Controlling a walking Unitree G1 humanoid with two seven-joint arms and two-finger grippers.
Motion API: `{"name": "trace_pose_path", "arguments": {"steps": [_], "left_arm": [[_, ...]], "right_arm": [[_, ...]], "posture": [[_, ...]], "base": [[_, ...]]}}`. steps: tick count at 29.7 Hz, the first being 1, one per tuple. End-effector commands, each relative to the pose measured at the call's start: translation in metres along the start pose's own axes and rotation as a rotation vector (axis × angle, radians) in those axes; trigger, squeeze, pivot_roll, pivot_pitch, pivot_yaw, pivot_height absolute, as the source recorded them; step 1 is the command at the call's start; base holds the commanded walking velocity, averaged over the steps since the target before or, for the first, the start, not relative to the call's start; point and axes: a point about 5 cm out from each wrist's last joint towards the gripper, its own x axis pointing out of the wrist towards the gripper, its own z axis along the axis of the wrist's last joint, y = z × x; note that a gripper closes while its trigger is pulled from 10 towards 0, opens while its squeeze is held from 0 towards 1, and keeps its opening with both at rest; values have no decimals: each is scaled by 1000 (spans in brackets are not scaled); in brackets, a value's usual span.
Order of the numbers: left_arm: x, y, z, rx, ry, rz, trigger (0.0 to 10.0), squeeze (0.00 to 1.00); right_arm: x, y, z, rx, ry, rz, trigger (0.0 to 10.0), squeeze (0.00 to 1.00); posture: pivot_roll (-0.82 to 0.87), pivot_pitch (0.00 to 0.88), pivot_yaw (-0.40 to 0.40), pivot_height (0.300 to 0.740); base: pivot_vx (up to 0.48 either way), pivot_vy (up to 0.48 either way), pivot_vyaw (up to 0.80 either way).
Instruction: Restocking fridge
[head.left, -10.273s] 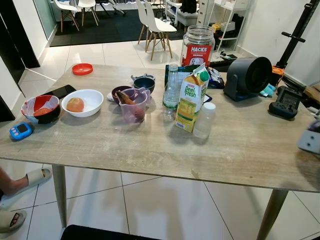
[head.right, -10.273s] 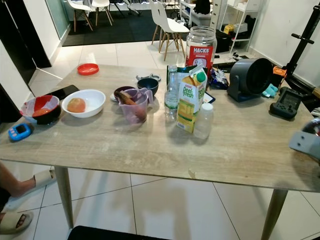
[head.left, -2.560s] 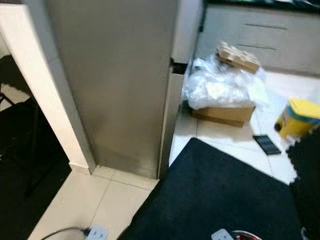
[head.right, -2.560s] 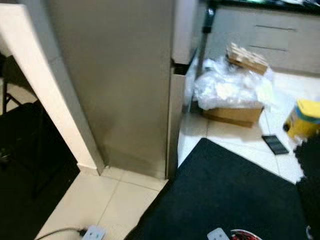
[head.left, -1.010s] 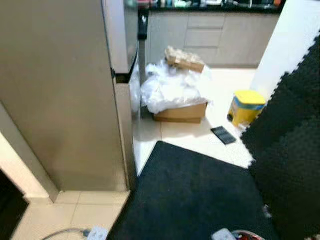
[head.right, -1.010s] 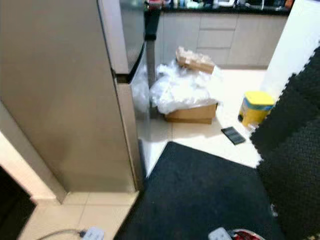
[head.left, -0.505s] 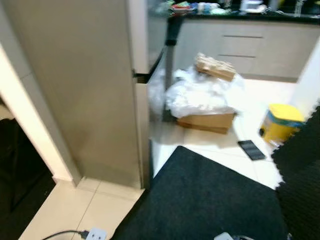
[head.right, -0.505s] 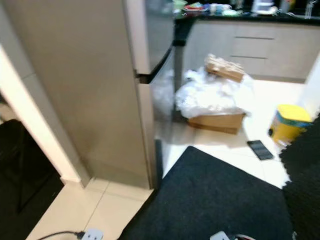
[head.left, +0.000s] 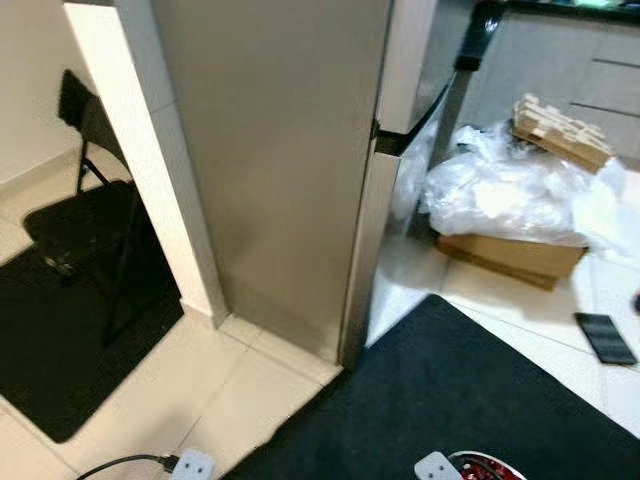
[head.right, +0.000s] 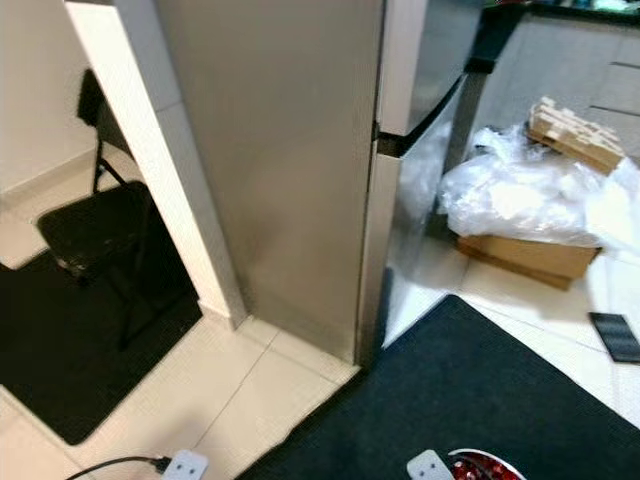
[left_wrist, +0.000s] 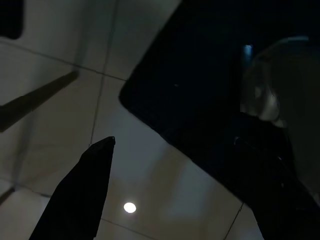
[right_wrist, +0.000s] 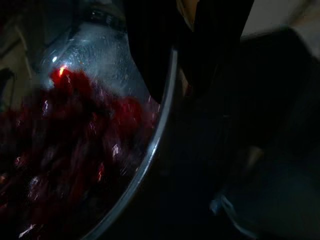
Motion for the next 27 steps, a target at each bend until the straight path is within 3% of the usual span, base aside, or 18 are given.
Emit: {"name": "trace_pose_path", "arguments": {"steps": [1,4,6,7,8,9,11,16,18,23,27], "left_arm": [[0,0,0,-4,-2,0,10000,0],[0,0,0,-4,-2,0,10000,0],[0,1,-1,0,-2,1,10000,0],[0,1,-1,0,-2,1,10000,0],[0,1,-1,1,-2,2,10000,0],[0,1,-1,1,-2,2,10000,0],[0,1,-1,3,-3,2,10000,0],[0,1,-1,4,-4,2,10000,0],[0,2,-1,8,-5,3,10000,0],[0,2,-1,9,-6,3,10000,0],[0,2,0,11,-8,5,10000,0]], "right_arm": [[0,-6,-8,-32,31,-51,10000,0],[-1,-10,-9,-46,35,-79,10000,0],[-3,-31,-9,-105,36,-230,10000,0],[-3,-31,-9,-105,36,-230,10000,0],[-6,-45,-6,-134,25,-331,10000,0],[-6,-45,-6,-134,25,-331,10000,0],[-11,-64,2,-150,-19,-477,10000,0],[-16,-78,12,-113,-81,-566,10000,0],[-19,-87,20,-53,-119,-598,10000,0],[-21,-89,28,4,-161,-604,10000,0],[-19,-80,32,41,-181,-577,10000,0]], "posture": [[8,0,-4,740],[8,0,-4,740],[8,0,-3,740],[8,0,-3,740],[8,0,0,740],[8,0,0,740],[8,0,0,740],[8,0,0,740],[8,0,0,740],[13,0,-2,740],[13,0,-2,740]], "base": [[0,0,0],[0,0,0],[0,0,0],[0,0,0],[0,0,0],[0,0,0],[0,0,0],[0,0,0],[0,0,0],[0,0,0],[0,0,0]]}}
